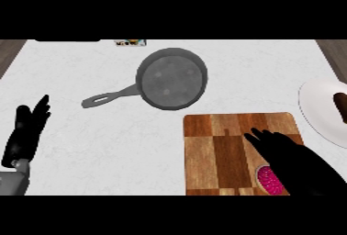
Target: Pick the cupcake from the cutting board and place it in the pan
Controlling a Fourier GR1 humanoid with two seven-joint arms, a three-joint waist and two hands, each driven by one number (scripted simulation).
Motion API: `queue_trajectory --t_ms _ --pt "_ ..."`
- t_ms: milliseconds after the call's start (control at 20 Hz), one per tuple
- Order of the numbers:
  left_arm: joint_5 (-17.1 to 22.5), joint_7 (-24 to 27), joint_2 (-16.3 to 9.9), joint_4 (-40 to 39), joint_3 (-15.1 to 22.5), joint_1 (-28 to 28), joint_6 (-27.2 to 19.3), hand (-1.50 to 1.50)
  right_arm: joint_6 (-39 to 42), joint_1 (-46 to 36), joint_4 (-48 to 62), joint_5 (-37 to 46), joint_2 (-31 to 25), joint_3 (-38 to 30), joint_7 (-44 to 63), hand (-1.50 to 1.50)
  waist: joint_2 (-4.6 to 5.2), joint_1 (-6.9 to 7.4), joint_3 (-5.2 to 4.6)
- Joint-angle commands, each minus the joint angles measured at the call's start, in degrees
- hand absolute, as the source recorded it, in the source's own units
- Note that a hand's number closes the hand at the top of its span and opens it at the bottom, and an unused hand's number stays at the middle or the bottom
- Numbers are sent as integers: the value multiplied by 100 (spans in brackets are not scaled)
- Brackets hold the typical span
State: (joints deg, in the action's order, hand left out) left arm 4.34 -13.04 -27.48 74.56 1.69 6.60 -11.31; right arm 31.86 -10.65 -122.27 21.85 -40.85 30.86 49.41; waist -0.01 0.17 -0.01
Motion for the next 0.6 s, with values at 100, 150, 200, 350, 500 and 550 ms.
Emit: queue_trajectory --t_ms 100,150,200,350,500,550 --pt "-189 203 229 -304 -185 17 72 0 279 594 -298 622 312 210 176 -150 -3 -43 0" --pt "-85 345 72 -268 -362 -62 344 0 348 329 148 696 511 62 -48 -150 0 -14 0" --pt "-378 1 288 42 -178 -94 -7 0 488 244 211 674 634 -82 -125 -150 -2 -8 1" --pt "-180 0 72 -122 -449 105 429 0 176 795 149 1311 585 237 -493 -150 -3 -31 2" --pt "-259 73 209 -37 -575 -90 440 0 296 523 568 1421 1021 -43 -600 -150 -1 -11 1" --pt "-346 64 308 366 -426 -397 308 0 603 399 320 1409 1356 323 128 -150 -6 9 0"
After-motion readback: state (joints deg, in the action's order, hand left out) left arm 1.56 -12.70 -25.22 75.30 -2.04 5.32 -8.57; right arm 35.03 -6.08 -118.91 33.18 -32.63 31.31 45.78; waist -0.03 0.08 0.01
